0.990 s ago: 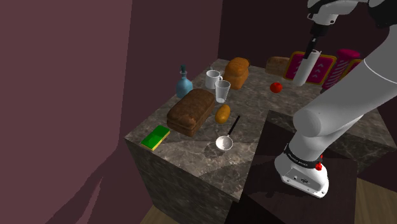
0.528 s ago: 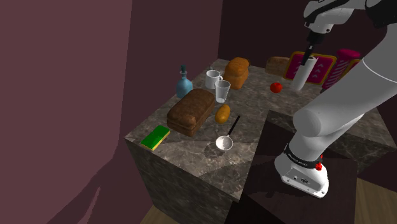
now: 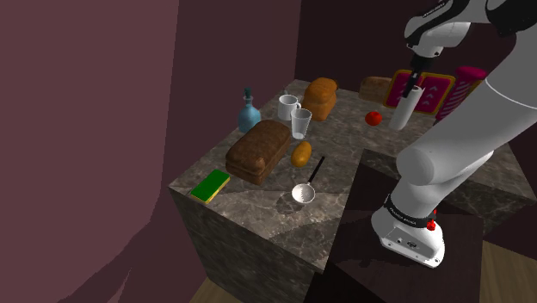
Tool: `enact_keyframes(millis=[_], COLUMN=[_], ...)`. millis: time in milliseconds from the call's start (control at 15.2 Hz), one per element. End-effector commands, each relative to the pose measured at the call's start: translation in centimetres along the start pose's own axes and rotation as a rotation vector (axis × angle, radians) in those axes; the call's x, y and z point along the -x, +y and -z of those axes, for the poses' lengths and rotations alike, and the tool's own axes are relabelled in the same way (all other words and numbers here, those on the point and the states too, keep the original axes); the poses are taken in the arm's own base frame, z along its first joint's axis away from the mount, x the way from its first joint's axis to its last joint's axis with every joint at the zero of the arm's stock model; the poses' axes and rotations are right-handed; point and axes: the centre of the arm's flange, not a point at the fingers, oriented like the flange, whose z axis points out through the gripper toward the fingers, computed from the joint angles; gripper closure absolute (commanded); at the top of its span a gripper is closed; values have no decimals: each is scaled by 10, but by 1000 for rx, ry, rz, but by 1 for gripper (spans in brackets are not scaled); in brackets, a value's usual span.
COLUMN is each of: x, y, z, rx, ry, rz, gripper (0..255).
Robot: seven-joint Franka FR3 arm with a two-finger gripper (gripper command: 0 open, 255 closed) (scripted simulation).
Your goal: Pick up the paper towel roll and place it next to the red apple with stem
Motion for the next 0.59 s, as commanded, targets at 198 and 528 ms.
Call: enact_keyframes(millis=[198, 528], x=[3, 3], y=[-1, -1], z=[-25, -25], rx=[1, 1], ry=[0, 0], rz=[0, 0], gripper=[255, 255])
